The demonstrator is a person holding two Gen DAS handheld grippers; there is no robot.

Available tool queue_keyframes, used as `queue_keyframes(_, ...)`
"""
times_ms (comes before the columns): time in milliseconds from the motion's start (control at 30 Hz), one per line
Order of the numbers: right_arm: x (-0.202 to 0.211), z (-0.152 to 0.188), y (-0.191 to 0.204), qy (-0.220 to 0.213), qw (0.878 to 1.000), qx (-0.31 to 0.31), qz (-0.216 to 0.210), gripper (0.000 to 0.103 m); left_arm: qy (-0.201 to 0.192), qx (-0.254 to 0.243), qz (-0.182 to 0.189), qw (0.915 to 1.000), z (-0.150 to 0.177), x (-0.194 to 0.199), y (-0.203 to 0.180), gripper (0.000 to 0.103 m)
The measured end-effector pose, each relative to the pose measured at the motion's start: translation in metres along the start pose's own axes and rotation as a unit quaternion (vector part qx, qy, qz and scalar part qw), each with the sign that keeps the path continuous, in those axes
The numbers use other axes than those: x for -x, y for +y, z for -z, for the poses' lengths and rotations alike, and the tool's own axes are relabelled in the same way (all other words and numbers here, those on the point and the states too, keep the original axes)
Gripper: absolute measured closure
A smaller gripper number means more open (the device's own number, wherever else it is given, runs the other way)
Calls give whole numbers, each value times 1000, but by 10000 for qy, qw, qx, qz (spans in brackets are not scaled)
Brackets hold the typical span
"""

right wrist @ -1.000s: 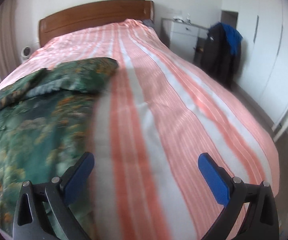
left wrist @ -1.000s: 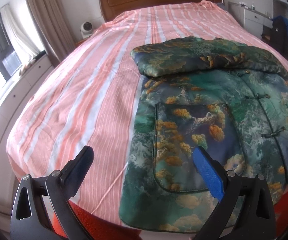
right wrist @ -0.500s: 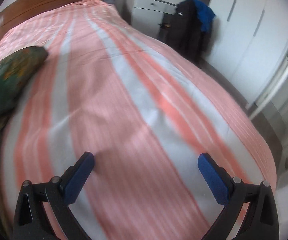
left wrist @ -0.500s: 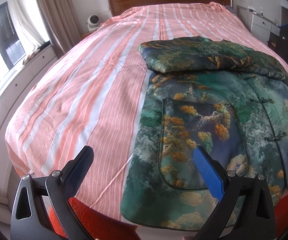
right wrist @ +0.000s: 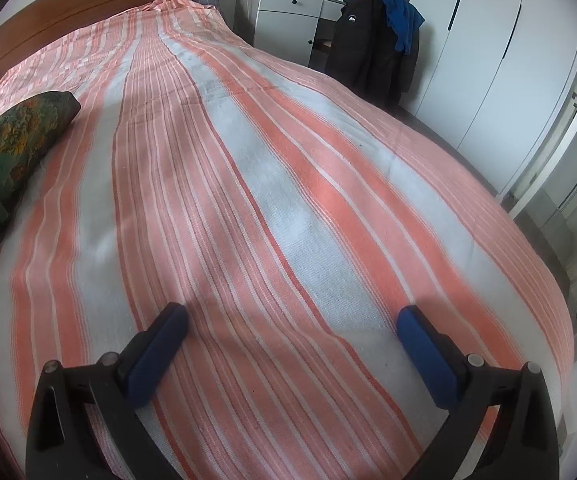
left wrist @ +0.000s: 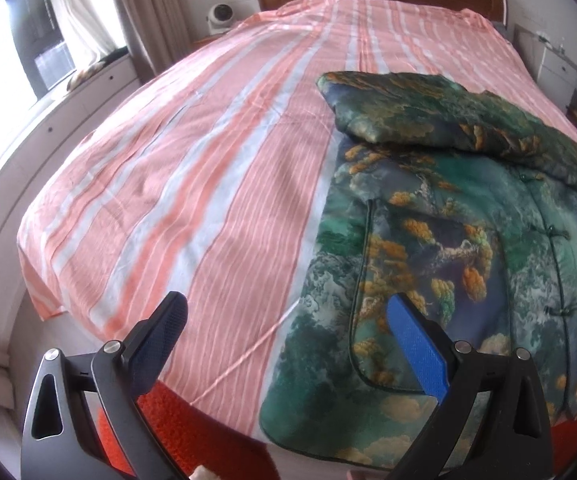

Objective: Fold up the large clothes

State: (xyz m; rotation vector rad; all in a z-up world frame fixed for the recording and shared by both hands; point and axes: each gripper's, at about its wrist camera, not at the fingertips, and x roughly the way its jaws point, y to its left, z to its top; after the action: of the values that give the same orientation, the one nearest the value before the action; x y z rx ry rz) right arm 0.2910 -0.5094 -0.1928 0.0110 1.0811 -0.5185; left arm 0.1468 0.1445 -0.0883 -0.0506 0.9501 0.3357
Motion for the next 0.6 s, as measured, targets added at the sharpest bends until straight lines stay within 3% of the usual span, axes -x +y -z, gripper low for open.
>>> queue_keyframes(167, 2, 1, -1, 1, 10000, -1, 0, 0, -25, 228, -14, 9997, -4, -3, 7, 3)
queue_keyframes(600, 3, 2, -2, 1, 10000, 1, 1, 0, -78, 220, -167, 9996, -6, 4, 8, 3)
